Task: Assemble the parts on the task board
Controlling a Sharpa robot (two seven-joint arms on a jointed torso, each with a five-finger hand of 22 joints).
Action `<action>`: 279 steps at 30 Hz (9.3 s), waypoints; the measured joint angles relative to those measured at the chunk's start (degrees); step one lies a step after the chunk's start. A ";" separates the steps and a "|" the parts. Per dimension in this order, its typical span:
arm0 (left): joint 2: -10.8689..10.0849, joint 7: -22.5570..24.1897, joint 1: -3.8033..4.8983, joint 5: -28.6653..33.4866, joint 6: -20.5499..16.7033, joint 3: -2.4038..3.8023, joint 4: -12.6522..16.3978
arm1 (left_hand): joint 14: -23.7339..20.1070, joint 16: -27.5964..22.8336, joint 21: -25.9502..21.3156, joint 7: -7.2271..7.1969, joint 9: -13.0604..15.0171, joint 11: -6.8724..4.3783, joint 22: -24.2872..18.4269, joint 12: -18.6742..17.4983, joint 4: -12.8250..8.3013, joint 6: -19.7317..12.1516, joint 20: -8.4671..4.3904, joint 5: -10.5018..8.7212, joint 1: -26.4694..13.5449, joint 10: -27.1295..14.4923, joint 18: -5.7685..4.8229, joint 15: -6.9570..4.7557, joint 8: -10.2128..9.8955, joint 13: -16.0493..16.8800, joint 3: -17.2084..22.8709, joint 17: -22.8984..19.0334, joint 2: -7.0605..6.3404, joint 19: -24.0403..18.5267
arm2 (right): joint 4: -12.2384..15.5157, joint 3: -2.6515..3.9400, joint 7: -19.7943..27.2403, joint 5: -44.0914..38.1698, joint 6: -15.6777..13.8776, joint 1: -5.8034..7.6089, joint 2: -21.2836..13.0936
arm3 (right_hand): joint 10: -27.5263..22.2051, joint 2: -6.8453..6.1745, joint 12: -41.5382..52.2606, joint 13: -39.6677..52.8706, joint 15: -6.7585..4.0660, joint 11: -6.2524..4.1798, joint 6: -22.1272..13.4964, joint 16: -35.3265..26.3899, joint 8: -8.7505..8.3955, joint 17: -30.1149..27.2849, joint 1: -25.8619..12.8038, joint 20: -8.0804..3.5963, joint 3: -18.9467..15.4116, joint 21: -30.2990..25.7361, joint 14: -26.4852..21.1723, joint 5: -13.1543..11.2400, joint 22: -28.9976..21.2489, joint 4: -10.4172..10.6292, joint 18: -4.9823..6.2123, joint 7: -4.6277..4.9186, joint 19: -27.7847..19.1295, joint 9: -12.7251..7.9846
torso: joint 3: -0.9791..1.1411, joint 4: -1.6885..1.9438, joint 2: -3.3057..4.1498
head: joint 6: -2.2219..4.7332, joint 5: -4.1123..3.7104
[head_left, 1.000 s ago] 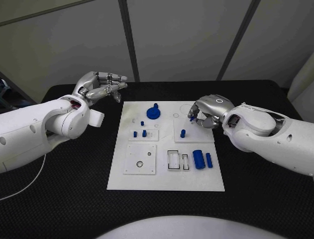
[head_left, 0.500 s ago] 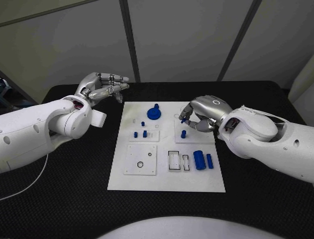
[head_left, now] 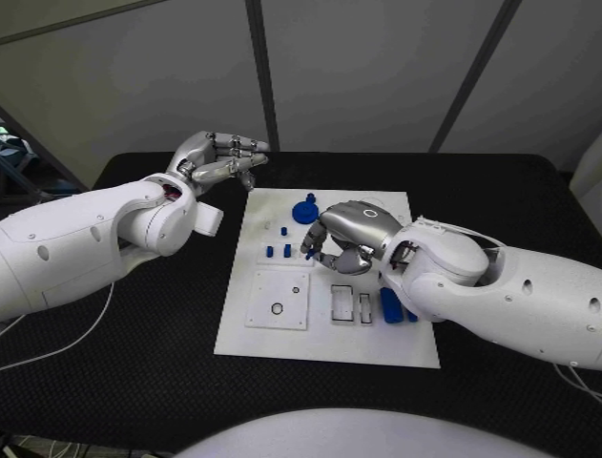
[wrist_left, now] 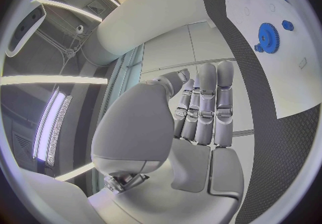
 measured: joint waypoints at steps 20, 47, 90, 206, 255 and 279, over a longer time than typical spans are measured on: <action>-0.07 -0.13 0.02 0.02 0.03 -0.10 0.65 | 0.00 0.00 0.00 0.00 0.00 0.00 0.00 0.00 0.00 0.00 0.00 0.00 0.00 0.00 0.00 0.00 0.00 -0.04 0.00 -0.05 0.00 0.00 | -2.24 -1.27 0.10 0.23 4.14 -2.52 3.88 | -0.01 0.07 -0.23 -0.05 0.00 0.01 -0.11 0.00 0.17 -0.06 -0.07 0.00 0.00 0.00 0.00 -0.50 0.01 0.00 0.01 -0.10 0.00 -0.14 | 0.07 -0.07 -0.02 | -0.60 1.63; 0.09 -0.46 0.02 0.04 0.20 -0.12 0.55 | 0.00 0.00 0.00 0.00 0.00 0.21 0.00 0.00 0.00 0.00 0.00 0.00 0.00 -0.20 0.00 0.00 0.00 -0.03 0.00 -0.09 0.00 0.00 | -3.35 -1.38 -0.97 -2.98 5.64 -2.96 4.99 | -0.01 0.28 -0.23 -0.06 0.00 0.01 -0.11 0.32 -0.21 0.23 -0.28 -0.01 -0.01 -0.01 0.00 -0.62 0.11 -0.01 0.01 -0.08 0.00 -0.09 | 0.11 -0.10 -0.07 | -0.45 1.39; 0.17 -0.91 0.02 0.06 0.52 -0.12 0.17 | 0.00 0.00 0.00 -0.01 0.00 0.00 0.00 0.23 -0.16 0.00 0.00 0.00 0.00 -0.40 0.00 0.00 0.00 -0.06 -0.16 -0.16 0.00 0.00 | -3.06 -1.33 -1.72 -3.99 6.38 -3.11 5.33 | -0.02 0.29 -0.23 -0.05 0.00 0.01 -0.08 0.78 -0.12 0.81 -0.77 -0.01 -0.17 0.41 0.00 -0.95 0.57 -0.17 0.01 -0.03 0.00 -0.04 | 0.11 -0.07 -0.06 | -1.11 1.81; 0.80 -1.92 -0.04 0.08 1.55 -0.33 -0.77 | 0.00 0.01 0.00 0.20 0.00 0.21 0.00 0.46 -0.47 -0.20 0.00 0.00 0.00 -1.00 0.00 0.00 0.00 -0.11 0.16 -0.39 0.00 0.00 | -0.84 3.30 -3.30 -1.63 8.47 -1.62 -8.31 | -11.07 -0.67 2.45 -4.05 1.96 2.14 -9.20 1.21 -2.31 -1.20 -2.41 1.90 -11.62 -4.09 0.10 1.25 -5.05 2.58 0.01 0.56 -2.33 -1.14 | 0.07 -0.20 -0.14 | -0.69 0.94; 0.46 -2.05 -0.04 0.09 1.56 -0.34 -0.45 | 0.20 0.03 0.00 0.20 0.01 0.20 0.01 0.84 -0.47 -0.20 0.00 0.00 0.00 -0.99 0.00 0.20 0.00 -0.16 0.16 -0.47 0.00 0.00 | 8.90 4.60 -0.57 2.70 1.87 -1.66 -7.08 | -0.80 1.58 2.39 -2.84 0.10 -0.02 -0.55 2.98 0.10 1.15 0.15 -0.13 -4.09 -0.67 -0.10 0.23 -0.13 -0.29 0.01 -0.11 -0.30 -0.23 | 0.02 -0.15 -0.19 | -1.10 1.92; 1.83 -2.04 -0.02 0.10 1.79 -0.33 -0.90 | 0.20 0.04 0.00 0.20 0.00 0.20 0.01 0.84 -0.47 -0.20 0.00 0.00 -0.23 -0.99 0.00 0.20 0.00 -0.15 0.16 -0.54 0.23 0.00 | 0.31 -1.14 3.57 3.11 4.10 -2.92 5.24 | -0.80 1.47 1.98 -2.87 0.10 -0.02 -0.57 2.98 -0.27 0.82 0.21 -0.12 -3.96 -0.67 -0.10 0.50 -0.60 -0.47 0.01 0.07 -0.30 -0.18 | 0.05 -0.10 -0.18 | -1.43 2.91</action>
